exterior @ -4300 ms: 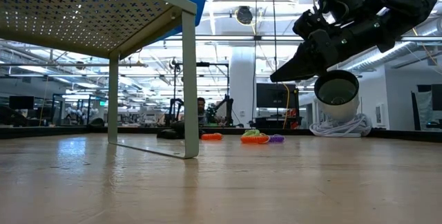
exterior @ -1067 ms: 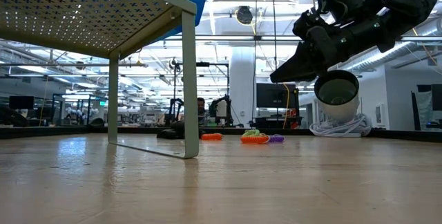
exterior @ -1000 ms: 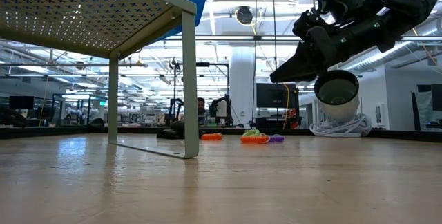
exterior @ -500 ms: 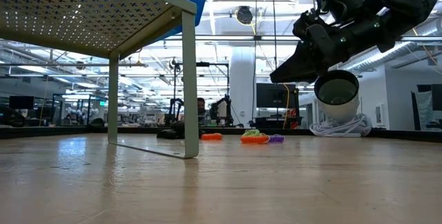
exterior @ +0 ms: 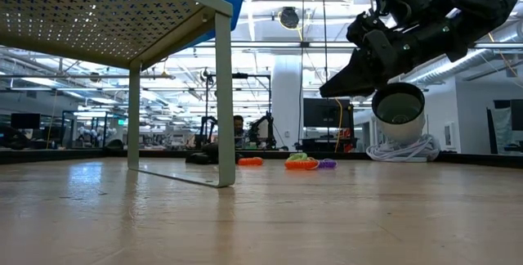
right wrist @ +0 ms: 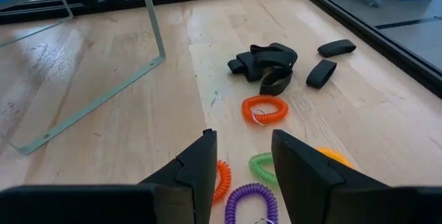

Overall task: Pick & Place Office Desk Supplies
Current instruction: Put the black rubber band into the center blue basket on the shelf

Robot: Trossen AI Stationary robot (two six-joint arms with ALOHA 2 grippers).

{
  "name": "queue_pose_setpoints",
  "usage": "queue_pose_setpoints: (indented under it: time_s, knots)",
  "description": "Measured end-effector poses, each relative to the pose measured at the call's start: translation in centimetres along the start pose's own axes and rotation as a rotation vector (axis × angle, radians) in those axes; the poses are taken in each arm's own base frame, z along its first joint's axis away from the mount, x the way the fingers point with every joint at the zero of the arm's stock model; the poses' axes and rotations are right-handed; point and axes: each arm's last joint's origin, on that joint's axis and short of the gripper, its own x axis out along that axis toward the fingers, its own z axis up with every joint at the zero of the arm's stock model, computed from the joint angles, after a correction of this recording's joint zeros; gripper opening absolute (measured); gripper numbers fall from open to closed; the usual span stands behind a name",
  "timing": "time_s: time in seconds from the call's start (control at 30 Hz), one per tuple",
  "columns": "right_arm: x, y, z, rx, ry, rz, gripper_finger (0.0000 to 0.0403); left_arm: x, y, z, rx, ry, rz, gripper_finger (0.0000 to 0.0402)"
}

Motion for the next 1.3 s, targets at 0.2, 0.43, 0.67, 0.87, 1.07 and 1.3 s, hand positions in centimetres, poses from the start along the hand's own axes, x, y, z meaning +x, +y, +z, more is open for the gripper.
queue_pose_setpoints:
  time_s: [0.2,0.43,0.67,0.87,1.07,1.3]
  knots:
    - [0.0,0.0,0.0,0.002,0.001,0.000,0.0128,5.1,4.7,-4.4,-0.018,0.259,0.239,0.0212]
    - [0.0,0.0,0.0,0.003,0.001,0.000,0.0128,8.8,9.8,-8.8,-0.224,0.530,0.333,0.0212]
    - [0.0,0.0,0.0,0.003,0.001,0.000,0.0128,10.8,11.8,-13.3,-0.261,0.618,0.431,0.0212]
    - [0.0,0.0,0.0,0.003,0.001,0.000,0.0128,11.5,12.3,-16.7,-0.217,0.668,0.521,0.0212]
    - [0.0,0.0,0.0,0.003,0.001,0.000,0.0128,12.0,12.6,-19.4,-0.182,0.685,0.566,0.0212]
    - [0.0,0.0,0.0,0.029,0.000,0.001,0.0128,12.2,13.4,-22.0,-0.187,0.699,0.653,0.0212]
